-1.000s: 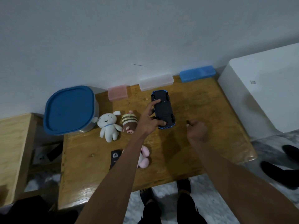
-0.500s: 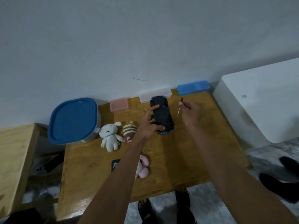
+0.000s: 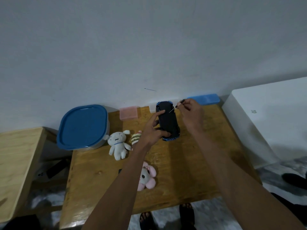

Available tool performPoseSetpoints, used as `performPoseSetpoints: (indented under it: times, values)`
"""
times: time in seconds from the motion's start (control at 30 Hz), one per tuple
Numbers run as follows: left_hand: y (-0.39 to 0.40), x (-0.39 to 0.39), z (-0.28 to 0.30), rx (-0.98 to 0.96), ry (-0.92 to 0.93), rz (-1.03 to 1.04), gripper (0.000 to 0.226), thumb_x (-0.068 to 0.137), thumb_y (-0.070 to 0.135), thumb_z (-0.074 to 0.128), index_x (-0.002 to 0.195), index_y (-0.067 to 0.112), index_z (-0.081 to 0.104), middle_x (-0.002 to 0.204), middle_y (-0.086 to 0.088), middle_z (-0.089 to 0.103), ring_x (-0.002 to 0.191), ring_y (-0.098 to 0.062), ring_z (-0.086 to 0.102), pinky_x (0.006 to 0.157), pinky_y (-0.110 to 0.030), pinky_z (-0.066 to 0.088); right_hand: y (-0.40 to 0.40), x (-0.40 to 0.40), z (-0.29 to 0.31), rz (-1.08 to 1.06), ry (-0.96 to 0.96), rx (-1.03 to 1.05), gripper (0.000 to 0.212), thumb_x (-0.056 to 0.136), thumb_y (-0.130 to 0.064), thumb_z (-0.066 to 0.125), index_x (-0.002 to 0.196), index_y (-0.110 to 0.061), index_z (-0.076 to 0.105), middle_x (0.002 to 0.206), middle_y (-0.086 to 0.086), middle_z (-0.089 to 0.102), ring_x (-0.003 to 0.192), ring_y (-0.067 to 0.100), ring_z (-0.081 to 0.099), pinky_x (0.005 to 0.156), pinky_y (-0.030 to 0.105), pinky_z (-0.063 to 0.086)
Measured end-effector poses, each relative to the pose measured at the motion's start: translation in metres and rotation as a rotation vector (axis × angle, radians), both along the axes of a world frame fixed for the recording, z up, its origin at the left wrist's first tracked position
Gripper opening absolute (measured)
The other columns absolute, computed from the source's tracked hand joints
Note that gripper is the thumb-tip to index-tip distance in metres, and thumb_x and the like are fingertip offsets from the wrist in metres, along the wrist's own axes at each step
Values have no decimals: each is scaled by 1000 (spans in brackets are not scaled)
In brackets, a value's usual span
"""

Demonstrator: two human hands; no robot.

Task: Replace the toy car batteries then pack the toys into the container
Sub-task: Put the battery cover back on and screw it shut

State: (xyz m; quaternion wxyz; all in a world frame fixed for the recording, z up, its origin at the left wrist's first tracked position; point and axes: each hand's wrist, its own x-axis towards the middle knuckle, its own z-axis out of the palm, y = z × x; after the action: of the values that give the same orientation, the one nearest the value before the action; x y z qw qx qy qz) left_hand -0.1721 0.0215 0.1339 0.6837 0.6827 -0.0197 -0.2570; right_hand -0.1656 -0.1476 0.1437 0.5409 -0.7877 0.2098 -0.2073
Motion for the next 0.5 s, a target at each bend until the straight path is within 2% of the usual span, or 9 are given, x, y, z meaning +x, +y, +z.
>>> performPoseSetpoints:
  times: [0.17,0.33,0.5]
  values:
    - [4,0,2,2,-4,9,88,69,-20,74,135,35,54,133,-8,58,113,-31,63,82,-54,61,3,1,-2,17,-7,-16,7,93,-21,68,95,-14,68,87,-3,73,81,1,68,67,7,49]
    - [6,-1,0,1,-20,10,88,68,-20,74,135,34,54,132,-8,59,113,-32,64,82,-55,61,4,3,-3,23,-25,-23,8,93,-19,68,96,-12,68,87,-3,72,82,4,68,71,15,53]
    - [5,-1,-1,8,-32,13,88,68,-19,75,132,38,55,133,-7,59,116,-33,62,84,-54,61,5,1,-4,47,-30,-107,10,95,-21,66,100,-12,67,89,-3,71,82,4,67,70,17,53]
